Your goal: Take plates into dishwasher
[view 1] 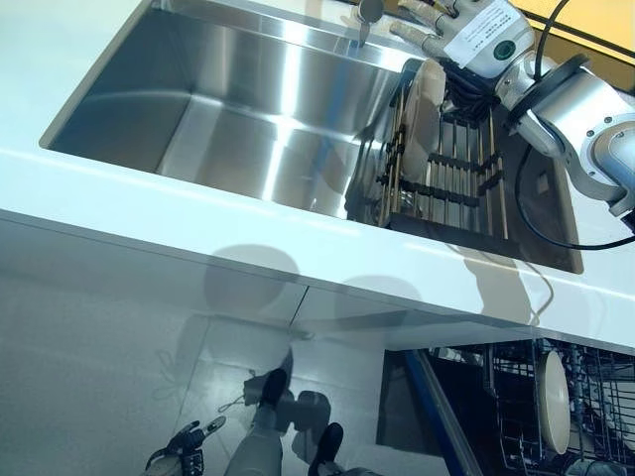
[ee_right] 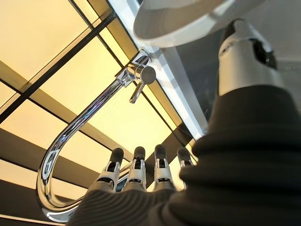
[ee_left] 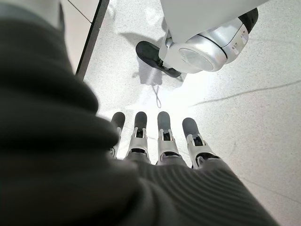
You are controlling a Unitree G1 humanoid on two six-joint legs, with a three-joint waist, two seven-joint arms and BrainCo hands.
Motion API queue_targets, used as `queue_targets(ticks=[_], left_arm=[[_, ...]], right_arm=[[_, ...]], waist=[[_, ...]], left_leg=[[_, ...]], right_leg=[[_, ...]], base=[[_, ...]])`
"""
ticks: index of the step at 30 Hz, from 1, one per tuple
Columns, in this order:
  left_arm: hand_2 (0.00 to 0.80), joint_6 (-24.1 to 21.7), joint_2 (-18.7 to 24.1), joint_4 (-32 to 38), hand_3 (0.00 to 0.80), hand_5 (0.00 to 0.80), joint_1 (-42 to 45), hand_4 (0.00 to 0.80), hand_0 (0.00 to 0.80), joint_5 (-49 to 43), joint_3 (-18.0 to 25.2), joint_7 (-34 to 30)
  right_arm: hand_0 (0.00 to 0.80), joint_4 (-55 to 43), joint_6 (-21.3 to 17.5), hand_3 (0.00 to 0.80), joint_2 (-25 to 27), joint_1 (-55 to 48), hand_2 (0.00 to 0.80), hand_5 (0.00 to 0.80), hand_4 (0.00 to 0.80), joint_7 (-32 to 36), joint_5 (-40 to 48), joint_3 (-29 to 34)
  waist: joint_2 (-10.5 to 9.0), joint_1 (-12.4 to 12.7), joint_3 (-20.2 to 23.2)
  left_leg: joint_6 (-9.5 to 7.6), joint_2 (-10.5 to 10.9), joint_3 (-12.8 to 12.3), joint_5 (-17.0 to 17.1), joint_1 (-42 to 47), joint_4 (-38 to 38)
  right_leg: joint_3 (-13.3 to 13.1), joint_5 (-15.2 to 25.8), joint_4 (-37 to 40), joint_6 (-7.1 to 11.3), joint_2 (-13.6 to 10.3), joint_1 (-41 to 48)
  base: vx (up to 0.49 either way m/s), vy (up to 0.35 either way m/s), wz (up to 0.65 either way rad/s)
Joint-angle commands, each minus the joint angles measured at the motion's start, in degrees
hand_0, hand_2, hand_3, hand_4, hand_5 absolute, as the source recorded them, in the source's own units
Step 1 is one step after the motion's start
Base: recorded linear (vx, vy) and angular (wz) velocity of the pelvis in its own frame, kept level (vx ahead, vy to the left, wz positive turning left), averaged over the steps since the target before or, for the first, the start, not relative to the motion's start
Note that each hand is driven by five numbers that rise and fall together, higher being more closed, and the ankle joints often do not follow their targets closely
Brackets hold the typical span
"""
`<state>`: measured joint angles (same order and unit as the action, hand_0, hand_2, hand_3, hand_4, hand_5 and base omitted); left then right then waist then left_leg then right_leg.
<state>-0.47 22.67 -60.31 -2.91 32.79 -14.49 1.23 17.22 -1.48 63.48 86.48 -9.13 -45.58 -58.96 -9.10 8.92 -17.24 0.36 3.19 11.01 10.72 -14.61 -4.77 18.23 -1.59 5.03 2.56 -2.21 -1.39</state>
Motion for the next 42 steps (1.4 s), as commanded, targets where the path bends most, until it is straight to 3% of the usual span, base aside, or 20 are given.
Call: queue_targets(ticks=[1, 42], left_arm=[[0.0, -1.2, 0.5, -0.4, 0.0, 0.0, 0.2, 0.0, 0.0, 1.4, 1.6, 0.1], [0.0, -3.0, 0.6, 0.5, 0.0, 0.0, 1.0, 0.0, 0.0, 2.5, 2.3, -1.3]], right_arm=[[0.0, 1.2, -0.3, 0.0, 1.0, 4.8, 0.0, 0.0, 0.0, -0.2, -1.8, -2.2], [0.0, 2.4, -3.2, 0.0, 2.8, 1.1, 0.0, 0.0, 0.0, 3.1, -6.7, -1.6]], waist=[[-0.63, 0.7, -0.6], [-0.12, 0.0, -0.7]], left_leg=[[-2.24, 1.6, -4.6, -8.8, 5.1, -0.2], [-2.22, 1.5, -5.5, -8.9, 5.5, -0.2]], right_leg=[[1.1, 3.0, 0.0, 0.97, 1.0, -3.5], [0.6, 2.9, 0.0, 0.76, 1.0, -3.3]], base=[[0.0, 0.0, 0.0], [0.0, 0.0, 0.0]])
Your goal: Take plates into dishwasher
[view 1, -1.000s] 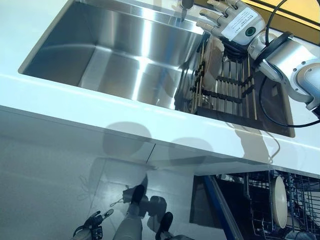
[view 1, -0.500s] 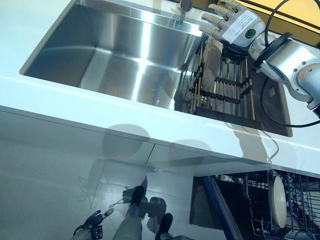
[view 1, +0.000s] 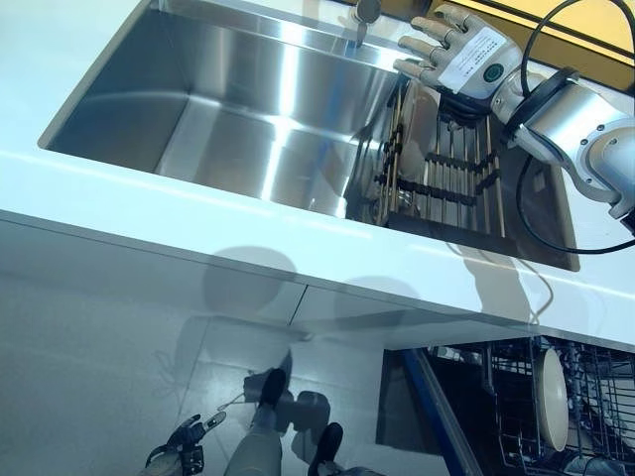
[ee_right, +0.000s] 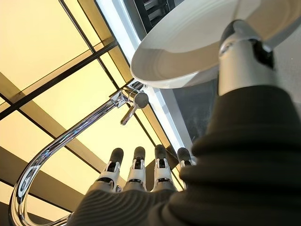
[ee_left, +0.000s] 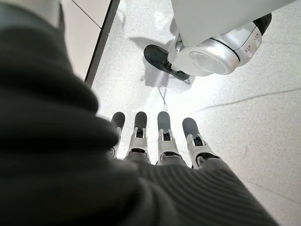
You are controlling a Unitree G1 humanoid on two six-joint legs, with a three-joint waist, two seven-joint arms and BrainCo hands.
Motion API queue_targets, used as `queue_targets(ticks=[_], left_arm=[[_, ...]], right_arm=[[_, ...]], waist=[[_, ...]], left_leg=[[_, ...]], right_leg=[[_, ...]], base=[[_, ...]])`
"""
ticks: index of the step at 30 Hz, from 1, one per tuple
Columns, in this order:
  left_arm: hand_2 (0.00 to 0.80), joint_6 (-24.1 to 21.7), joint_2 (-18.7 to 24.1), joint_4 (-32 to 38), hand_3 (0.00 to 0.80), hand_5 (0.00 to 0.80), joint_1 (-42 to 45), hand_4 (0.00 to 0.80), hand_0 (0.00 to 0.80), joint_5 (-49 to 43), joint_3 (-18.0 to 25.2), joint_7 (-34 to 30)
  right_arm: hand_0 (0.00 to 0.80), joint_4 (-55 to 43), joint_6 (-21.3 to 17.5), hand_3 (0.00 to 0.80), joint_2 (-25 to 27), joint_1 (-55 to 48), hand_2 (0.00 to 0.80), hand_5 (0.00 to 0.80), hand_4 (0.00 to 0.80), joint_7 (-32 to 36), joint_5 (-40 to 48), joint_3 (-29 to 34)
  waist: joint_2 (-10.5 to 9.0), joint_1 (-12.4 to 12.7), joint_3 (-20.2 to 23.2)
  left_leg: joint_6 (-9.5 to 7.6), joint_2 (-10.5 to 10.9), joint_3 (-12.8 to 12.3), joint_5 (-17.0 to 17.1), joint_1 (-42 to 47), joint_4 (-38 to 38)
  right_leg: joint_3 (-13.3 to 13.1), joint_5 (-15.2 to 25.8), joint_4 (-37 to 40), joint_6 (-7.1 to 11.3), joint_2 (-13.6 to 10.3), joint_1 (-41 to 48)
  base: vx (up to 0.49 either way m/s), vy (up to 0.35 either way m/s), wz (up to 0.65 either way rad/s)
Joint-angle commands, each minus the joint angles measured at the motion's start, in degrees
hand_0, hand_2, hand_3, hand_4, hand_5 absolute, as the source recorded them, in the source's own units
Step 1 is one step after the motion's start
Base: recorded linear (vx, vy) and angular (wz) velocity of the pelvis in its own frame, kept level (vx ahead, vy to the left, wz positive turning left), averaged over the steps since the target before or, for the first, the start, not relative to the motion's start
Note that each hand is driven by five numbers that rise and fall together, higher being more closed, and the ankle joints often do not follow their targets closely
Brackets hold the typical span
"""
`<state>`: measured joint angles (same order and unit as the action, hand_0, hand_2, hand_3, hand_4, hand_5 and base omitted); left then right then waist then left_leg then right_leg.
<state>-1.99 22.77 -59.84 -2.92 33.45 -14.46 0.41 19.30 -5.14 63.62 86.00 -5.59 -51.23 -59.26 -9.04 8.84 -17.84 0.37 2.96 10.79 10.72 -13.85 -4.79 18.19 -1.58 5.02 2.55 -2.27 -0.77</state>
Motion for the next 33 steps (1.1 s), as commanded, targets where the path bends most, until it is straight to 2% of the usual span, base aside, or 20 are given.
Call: queue_targets(ticks=[1, 21, 33], left_arm=[[0.0, -1.5, 0.5, 0.0, 0.0, 0.0, 1.0, 0.0, 0.0, 1.8, 2.4, -0.7], [0.0, -2.7, 0.2, 1.3, 0.0, 0.0, 0.7, 0.0, 0.0, 3.9, 1.9, -1.6], [0.0, -2.7, -0.3, 2.6, 0.0, 0.0, 0.9, 0.0, 0.0, 6.1, 1.4, -1.5]], right_arm=[[0.0, 0.3, 0.3, 0.0, 2.8, 1.5, 0.0, 0.0, 0.0, -0.3, -1.0, -1.3], [0.0, 2.1, 0.6, 0.0, 1.9, 2.2, 0.0, 0.0, 0.0, 0.5, -2.3, -2.5], [0.0, 1.1, -0.7, 0.0, 1.6, 4.3, 0.0, 0.0, 0.0, 0.8, -7.0, -3.9]], waist=[[-0.13, 0.1, -0.2], [1.07, 0.4, -2.5], [1.81, 0.4, -4.1]], left_leg=[[-2.25, 1.7, -5.3, -8.9, 4.7, -0.2], [-2.17, 2.0, -5.0, -7.9, 2.8, -0.2], [-1.95, 2.1, -5.1, -6.9, 1.0, -0.2]], right_leg=[[0.6, 2.9, 0.0, 0.75, 1.1, -4.0], [0.9, 3.4, 0.0, 0.46, 0.9, -5.7], [1.1, 4.0, 0.0, 0.47, 0.8, -7.4]], base=[[0.0, 0.0, 0.0], [0.0, 0.0, 0.0], [0.0, 0.0, 0.0]])
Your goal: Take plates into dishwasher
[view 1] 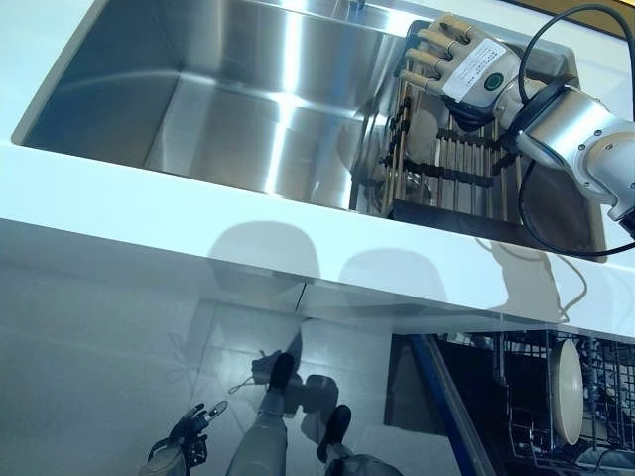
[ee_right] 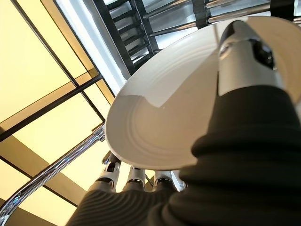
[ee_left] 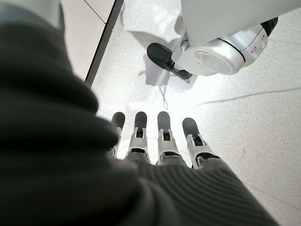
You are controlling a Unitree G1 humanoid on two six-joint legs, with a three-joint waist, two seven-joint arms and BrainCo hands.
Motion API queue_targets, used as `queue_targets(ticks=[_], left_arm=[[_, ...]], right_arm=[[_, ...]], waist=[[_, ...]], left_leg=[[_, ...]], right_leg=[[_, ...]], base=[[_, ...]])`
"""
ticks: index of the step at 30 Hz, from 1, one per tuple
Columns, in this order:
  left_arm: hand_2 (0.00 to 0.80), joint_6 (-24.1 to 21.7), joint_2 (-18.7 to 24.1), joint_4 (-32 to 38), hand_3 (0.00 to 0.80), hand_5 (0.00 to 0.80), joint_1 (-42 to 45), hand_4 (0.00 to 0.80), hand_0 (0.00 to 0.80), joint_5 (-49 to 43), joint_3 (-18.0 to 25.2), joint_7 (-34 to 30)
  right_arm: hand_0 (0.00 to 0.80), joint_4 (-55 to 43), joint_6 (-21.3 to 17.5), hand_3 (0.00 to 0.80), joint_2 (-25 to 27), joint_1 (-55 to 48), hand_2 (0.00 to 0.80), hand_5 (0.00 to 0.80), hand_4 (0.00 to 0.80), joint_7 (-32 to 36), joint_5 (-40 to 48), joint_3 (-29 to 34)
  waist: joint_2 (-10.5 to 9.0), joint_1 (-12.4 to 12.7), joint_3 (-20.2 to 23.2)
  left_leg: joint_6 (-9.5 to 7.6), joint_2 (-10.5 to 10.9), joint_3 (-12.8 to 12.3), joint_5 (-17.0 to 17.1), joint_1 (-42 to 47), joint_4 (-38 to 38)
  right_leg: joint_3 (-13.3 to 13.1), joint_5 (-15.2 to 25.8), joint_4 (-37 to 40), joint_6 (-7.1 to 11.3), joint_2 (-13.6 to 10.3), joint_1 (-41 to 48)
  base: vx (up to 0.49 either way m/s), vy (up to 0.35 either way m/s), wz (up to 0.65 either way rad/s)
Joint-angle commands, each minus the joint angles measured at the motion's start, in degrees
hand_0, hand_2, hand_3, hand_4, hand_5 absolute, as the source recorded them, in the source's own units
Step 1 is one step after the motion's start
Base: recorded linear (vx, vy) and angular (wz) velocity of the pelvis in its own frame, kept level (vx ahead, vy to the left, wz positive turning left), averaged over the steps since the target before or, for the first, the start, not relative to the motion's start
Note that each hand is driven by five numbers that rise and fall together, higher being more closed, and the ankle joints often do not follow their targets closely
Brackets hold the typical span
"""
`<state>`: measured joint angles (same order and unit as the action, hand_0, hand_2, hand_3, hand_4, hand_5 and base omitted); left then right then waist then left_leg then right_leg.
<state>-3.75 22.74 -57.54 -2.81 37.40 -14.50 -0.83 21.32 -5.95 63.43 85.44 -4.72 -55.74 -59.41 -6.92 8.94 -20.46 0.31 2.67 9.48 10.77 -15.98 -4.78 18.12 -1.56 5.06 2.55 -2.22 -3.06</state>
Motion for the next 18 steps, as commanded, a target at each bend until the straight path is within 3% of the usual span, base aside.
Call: queue_targets(ticks=[1, 5, 6, 7, 8, 9, 18], left_arm=[[0.0, -0.9, -0.3, 0.4, 0.0, 0.0, 0.8, 0.0, 0.0, 2.3, 1.5, -0.3], [0.0, -1.3, -0.5, 0.2, 0.0, 0.0, 1.0, 0.0, 0.0, 2.7, 1.5, -0.5], [0.0, -1.4, -0.6, 0.5, 0.0, 0.0, 1.1, 0.0, 0.0, 2.9, 1.5, -0.5], [0.0, -1.4, -0.7, 0.7, 0.0, 0.0, 1.2, 0.0, 0.0, 3.0, 1.5, -0.5], [0.0, -1.4, -0.6, 0.9, 0.0, 0.0, 1.4, 0.0, 0.0, 3.0, 1.6, -0.6], [0.0, -1.3, -0.6, 1.1, 0.0, 0.0, 1.5, 0.0, 0.0, 3.1, 1.6, -0.5], [0.0, -0.7, -0.7, 1.2, 0.0, 0.0, 1.5, 0.0, 0.0, 3.0, 2.2, -0.1]], right_arm=[[0.0, -1.2, -0.1, 0.0, 1.7, 5.4, 0.0, 0.0, 0.0, 0.2, -2.9, -4.1], [0.0, -1.6, -1.0, 0.0, 1.5, 6.5, 0.0, 0.0, 0.0, 0.9, -5.2, -5.2], [0.248, -2.1, -1.4, 0.248, 1.3, 7.1, 0.248, 0.248, 0.248, 1.6, -7.3, -5.7], [0.402, -2.2, -1.8, 0.402, 1.4, 7.1, 0.402, 0.402, 0.402, 1.5, -8.4, -5.7], [0.656, -2.5, -2.2, 0.656, 1.5, 7.2, 0.656, 0.656, 0.656, 1.1, -10.0, -5.7], [0.8, -2.8, -2.7, 0.8, 1.5, 7.2, 0.8, 0.8, 0.8, 1.1, -11.8, -5.8], [0.8, -5.2, -4.0, 0.8, 1.6, 6.3, 0.8, 0.8, 0.8, 2.1, -17.3, -3.7]], waist=[[-0.35, 0.4, -1.6], [-0.31, 0.5, -1.8], [-0.27, 0.5, -2.0], [-0.25, 0.6, -2.0], [-0.22, 0.6, -2.0], [-0.23, 0.7, -2.0], [-0.68, 0.5, -1.1]], left_leg=[[-1.85, 2.4, -3.8, -6.9, 3.0, -0.2], [-1.8, 2.4, -3.7, -6.7, 2.6, -0.2], [-1.76, 2.5, -3.7, -6.6, 2.4, -0.2], [-1.76, 2.5, -3.7, -6.5, 2.4, -0.2], [-1.75, 2.5, -3.6, -6.5, 2.3, -0.2], [-1.75, 2.5, -3.6, -6.5, 2.2, -0.2], [-1.75, 2.5, -4.0, -6.7, 2.5, -0.2]], right_leg=[[1.2, 4.0, -0.1, 0.49, 0.8, -5.3], [1.4, 4.2, -0.1, 0.5, 0.8, -5.6], [1.5, 4.2, -0.1, 0.48, 0.8, -5.7], [1.5, 4.2, -0.1, 0.5, 0.8, -5.8], [1.6, 4.2, -0.1, 0.5, 0.7, -5.8], [1.8, 4.2, -0.1, 0.52, 0.7, -5.9], [1.6, 4.2, -0.1, 0.69, 0.7, -5.7]], base=[[0.0, 0.0, 0.0], [0.0, 0.0, 0.0], [0.0, 0.0, 0.0], [0.0, 0.0, 0.0], [0.0, 0.0, 0.0], [0.0, 0.0, 0.0], [0.0, 0.0, 0.0]])
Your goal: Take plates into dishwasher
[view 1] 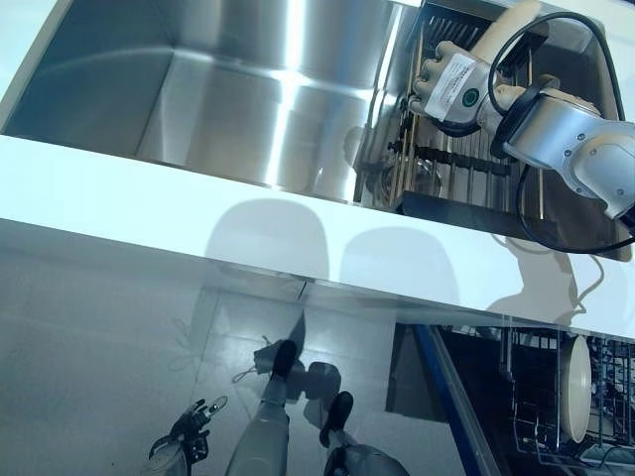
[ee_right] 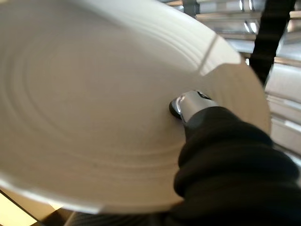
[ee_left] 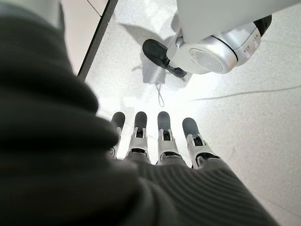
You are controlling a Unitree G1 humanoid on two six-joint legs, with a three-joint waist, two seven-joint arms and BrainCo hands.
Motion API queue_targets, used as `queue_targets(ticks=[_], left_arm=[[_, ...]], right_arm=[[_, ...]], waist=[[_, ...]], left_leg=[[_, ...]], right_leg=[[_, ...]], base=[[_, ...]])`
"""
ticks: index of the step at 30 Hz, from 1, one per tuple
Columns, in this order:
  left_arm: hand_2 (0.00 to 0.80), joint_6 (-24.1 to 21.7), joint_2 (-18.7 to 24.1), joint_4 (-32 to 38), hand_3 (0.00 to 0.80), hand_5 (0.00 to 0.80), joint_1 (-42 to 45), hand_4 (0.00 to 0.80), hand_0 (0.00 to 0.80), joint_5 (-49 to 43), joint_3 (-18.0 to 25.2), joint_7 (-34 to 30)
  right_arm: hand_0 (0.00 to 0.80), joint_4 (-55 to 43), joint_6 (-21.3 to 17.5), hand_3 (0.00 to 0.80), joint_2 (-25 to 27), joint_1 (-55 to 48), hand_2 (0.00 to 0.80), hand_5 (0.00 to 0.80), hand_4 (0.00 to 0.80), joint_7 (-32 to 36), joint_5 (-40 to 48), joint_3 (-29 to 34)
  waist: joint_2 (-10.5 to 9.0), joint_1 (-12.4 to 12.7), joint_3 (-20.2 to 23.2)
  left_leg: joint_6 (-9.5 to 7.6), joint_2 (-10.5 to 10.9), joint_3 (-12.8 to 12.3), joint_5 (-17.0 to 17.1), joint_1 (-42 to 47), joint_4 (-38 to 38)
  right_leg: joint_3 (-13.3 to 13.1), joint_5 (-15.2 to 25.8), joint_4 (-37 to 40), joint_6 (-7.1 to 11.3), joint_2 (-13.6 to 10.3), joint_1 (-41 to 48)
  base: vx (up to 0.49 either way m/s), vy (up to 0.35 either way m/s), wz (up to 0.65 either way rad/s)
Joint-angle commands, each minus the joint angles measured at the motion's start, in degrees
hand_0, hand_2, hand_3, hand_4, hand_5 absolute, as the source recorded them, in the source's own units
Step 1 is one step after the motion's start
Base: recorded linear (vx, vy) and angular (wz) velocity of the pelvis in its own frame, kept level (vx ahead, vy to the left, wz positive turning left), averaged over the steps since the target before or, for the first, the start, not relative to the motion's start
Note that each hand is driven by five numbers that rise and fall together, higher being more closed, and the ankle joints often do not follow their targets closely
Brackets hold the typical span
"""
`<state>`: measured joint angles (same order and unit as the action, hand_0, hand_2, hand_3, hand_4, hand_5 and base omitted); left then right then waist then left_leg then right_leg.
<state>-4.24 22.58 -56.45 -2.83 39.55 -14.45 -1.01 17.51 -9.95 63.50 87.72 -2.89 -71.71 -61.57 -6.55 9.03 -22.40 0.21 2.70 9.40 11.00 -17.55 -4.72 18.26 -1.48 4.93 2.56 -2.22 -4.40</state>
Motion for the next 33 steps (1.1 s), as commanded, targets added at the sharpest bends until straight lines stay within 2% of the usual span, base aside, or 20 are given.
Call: queue_targets(ticks=[1, 10, 17, 22, 25, 33], left_arm=[[0.0, -0.4, -0.7, 0.0, 0.0, 0.0, 1.6, 0.0, 0.0, 0.9, 2.2, 0.1], [0.0, -0.6, -1.1, -0.5, 0.0, 0.0, 2.0, 0.0, 0.0, -0.2, 2.8, 0.1], [0.0, -0.2, -1.1, -0.6, 0.0, 0.0, 2.2, 0.0, 0.0, -1.0, 2.9, -0.1], [0.0, -0.4, -1.6, -1.6, 0.0, 0.0, 2.4, 0.0, 0.0, -2.0, 3.1, 0.1], [0.0, -0.4, -2.0, -1.9, 0.0, 0.0, 2.7, 0.0, 0.0, -2.7, 3.1, 0.5], [0.0, -1.0, -2.8, -3.7, 0.0, 0.0, 3.3, 0.0, 0.0, -4.1, 3.1, 0.1]], right_arm=[[0.8, -1.6, 0.1, 0.8, 1.5, 3.9, 0.8, 0.8, 0.8, 0.6, -1.3, -1.5], [0.8, -0.4, 1.1, 0.8, 1.1, 3.2, 0.8, 0.8, 0.8, 1.6, -2.0, -0.4], [0.8, 1.0, 1.3, 0.8, 1.5, 3.3, 0.8, 0.8, 0.8, -0.2, -0.5, 0.0], [0.8, 1.6, 4.0, 0.8, 1.8, 3.1, 0.8, 0.8, 0.8, -1.3, 2.6, 1.0], [0.8, 2.3, 7.0, 0.8, 2.3, 3.5, 0.8, 0.8, 0.8, -2.7, 6.3, 1.2], [0.8, 4.5, 10.6, 0.8, 4.9, 4.1, 0.8, 0.8, 0.8, -7.3, 13.1, 2.8]], waist=[[-1.09, 0.4, 1.0], [-1.08, 0.0, 2.4], [-1.32, -0.6, 4.4], [-1.65, -1.2, 6.7], [-1.93, -1.6, 8.2], [-2.09, -2.8, 12.4]], left_leg=[[-1.67, 2.4, -4.0, -7.0, 4.2, -0.3], [-1.61, 2.4, -4.4, -7.5, 5.2, -0.3], [-1.67, 2.2, -4.9, -8.2, 6.7, -0.3], [-1.79, 2.2, -5.3, -9.1, 8.4, -0.3], [-1.84, 2.2, -5.4, -9.6, 9.7, -0.3], [-2.11, 2.0, -6.4, -11.0, 13.4, -0.3]], right_leg=[[1.4, 4.1, 0.1, 0.69, 0.7, -4.3], [0.8, 3.8, 0.1, 0.76, 0.8, -3.5], [-0.1, 3.5, 0.1, 0.9, 0.9, -2.4], [-1.1, 3.1, 0.1, 0.97, 1.0, -1.0], [-1.8, 2.8, 0.1, 0.97, 1.1, 0.0], [-3.7, 2.1, 0.1, 1.11, 1.4, 3.0]], base=[[0.0, 0.0, 0.0], [0.0, 0.0, 0.0], [-0.002, -0.002, -0.01], [-0.009, -0.02, -0.06], [0.0, -0.021, -0.09], [0.01, -0.017, -0.07]])
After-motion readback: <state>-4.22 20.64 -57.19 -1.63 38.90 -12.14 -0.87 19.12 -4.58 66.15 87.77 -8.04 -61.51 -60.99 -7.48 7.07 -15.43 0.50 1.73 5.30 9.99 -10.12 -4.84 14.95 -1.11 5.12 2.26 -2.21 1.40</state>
